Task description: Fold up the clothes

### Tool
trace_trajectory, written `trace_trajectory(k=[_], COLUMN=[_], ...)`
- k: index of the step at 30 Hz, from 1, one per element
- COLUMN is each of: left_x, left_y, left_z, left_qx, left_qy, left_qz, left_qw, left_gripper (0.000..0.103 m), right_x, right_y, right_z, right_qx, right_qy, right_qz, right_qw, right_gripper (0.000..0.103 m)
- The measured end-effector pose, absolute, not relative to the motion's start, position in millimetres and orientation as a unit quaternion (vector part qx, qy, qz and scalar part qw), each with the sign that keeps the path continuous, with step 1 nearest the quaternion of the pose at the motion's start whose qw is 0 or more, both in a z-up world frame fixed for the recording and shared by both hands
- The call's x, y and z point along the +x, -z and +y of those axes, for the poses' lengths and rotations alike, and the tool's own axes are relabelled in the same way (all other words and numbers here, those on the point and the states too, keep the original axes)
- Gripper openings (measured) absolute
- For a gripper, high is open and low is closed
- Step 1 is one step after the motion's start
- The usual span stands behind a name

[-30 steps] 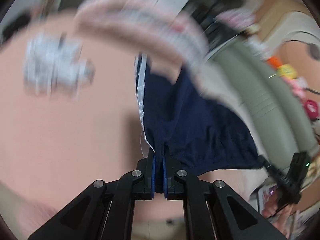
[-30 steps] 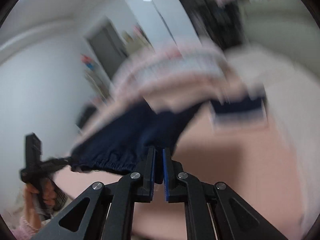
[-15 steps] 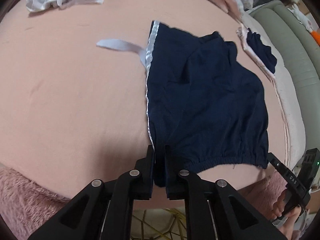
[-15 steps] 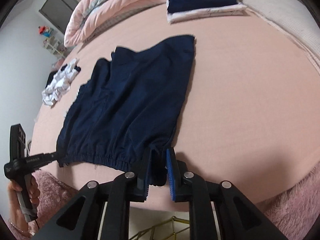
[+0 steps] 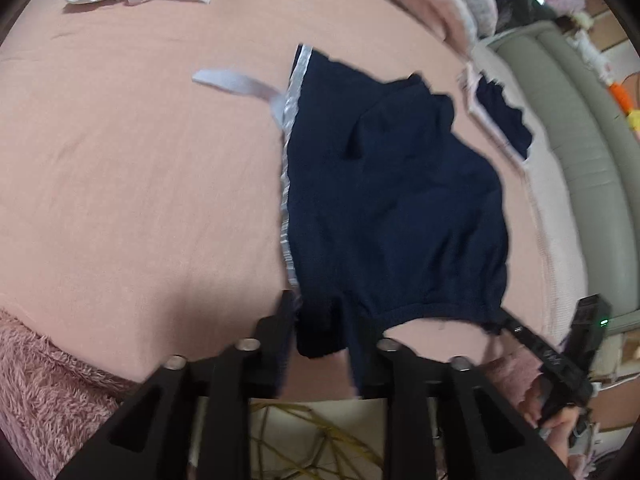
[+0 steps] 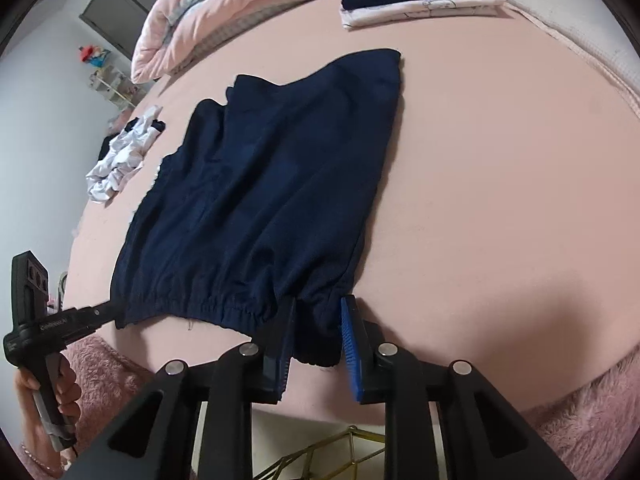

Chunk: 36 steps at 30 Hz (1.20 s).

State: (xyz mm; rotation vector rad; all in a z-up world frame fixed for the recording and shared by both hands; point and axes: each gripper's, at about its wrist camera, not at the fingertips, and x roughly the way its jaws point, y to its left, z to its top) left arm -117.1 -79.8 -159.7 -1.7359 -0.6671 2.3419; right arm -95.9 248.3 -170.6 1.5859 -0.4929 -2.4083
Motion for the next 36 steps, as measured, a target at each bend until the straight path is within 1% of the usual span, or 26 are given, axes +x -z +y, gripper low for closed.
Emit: trace_trajectory(k=[2, 3, 4, 5, 6, 11, 14, 16, 18, 19, 20, 21, 22, 23, 25, 26, 28, 31, 34, 36], left_x=[-116, -116, -115, -115, -115, -103, -99, -97, -92, -89, -86, -86, -86, -88, -106, -116, -144, -194, -231, -250], left_y=[162, 167, 169, 170, 169, 150, 154, 167, 169, 167, 165, 158, 149, 141, 125, 118, 111, 112, 124, 137], left_z=[-78, -75, -71, -67, -64, -71, -70, -73, -85, -91, -97, -103, -108, -111, -106, -104, -99, -89, -75, -73], left_qx=[-0.578, -0.585, -0.586, -0.586, -0.586, -0.572, -0.597, -0.621, -0.622, -0.618, -0.614, -0.603, -0.589, -0.578, -0.547, -0.531, -0.511, -0.502, -0.504, -0.508], left_qy=[-0.78, -0.774, -0.777, -0.781, -0.784, -0.79, -0.77, -0.754, -0.749, -0.749, -0.749, -0.758, -0.77, -0.782, -0.811, -0.825, -0.845, -0.857, -0.856, -0.854], left_qz=[-0.226, -0.225, -0.215, -0.201, -0.194, -0.205, -0.197, -0.189, -0.209, -0.223, -0.236, -0.235, -0.23, -0.218, -0.189, -0.175, -0.136, -0.09, -0.08, -0.083], left_qw=[0.08, 0.087, 0.082, 0.074, 0.067, 0.082, 0.11, 0.093, 0.087, 0.087, 0.086, 0.083, 0.08, 0.08, 0.084, 0.086, 0.076, 0.075, 0.08, 0.076], left_gripper=[0.052, 0.05, 0.046, 0.02, 0.009, 0.008, 0.01, 0.016, 0.025, 0.029, 0.041, 0.047, 0.047, 0.047, 0.047, 0.047, 0.047, 0.046, 0.039, 0.028], right_x=[-93, -93, -93, -92, -92, -77, -68, -69, -69, -68, -65, -61, -54, -52, -52, -55, -71, -121, -172, -201], right_y=[169, 171, 173, 174, 173, 145, 131, 137, 146, 147, 146, 138, 128, 118, 100, 91, 79, 74, 82, 94], right_z=[246, 246, 247, 248, 249, 244, 243, 238, 236, 239, 243, 250, 260, 264, 261, 257, 243, 216, 189, 172], right_qx=[0.532, 0.534, 0.536, 0.537, 0.536, 0.518, 0.516, 0.541, 0.564, 0.565, 0.563, 0.543, 0.512, 0.489, 0.458, 0.446, 0.44, 0.446, 0.462, 0.481], right_qy=[0.829, 0.827, 0.825, 0.824, 0.824, 0.838, 0.837, 0.826, 0.816, 0.816, 0.818, 0.83, 0.849, 0.862, 0.882, 0.889, 0.892, 0.885, 0.872, 0.858], right_qz=[-0.143, -0.146, -0.151, -0.157, -0.16, -0.133, -0.133, -0.109, -0.082, -0.083, -0.091, -0.107, -0.128, -0.13, -0.111, -0.1, -0.078, -0.049, -0.042, -0.054], right_qw=[0.096, 0.096, 0.095, 0.095, 0.094, 0.107, 0.121, 0.118, 0.102, 0.092, 0.082, 0.062, 0.034, 0.021, 0.012, 0.019, 0.063, 0.121, 0.153, 0.171], right_gripper=[0.006, 0.006, 0.006, 0.006, 0.005, 0.004, 0.005, 0.007, 0.008, 0.008, 0.008, 0.008, 0.008, 0.008, 0.008, 0.008, 0.009, 0.009, 0.009, 0.009])
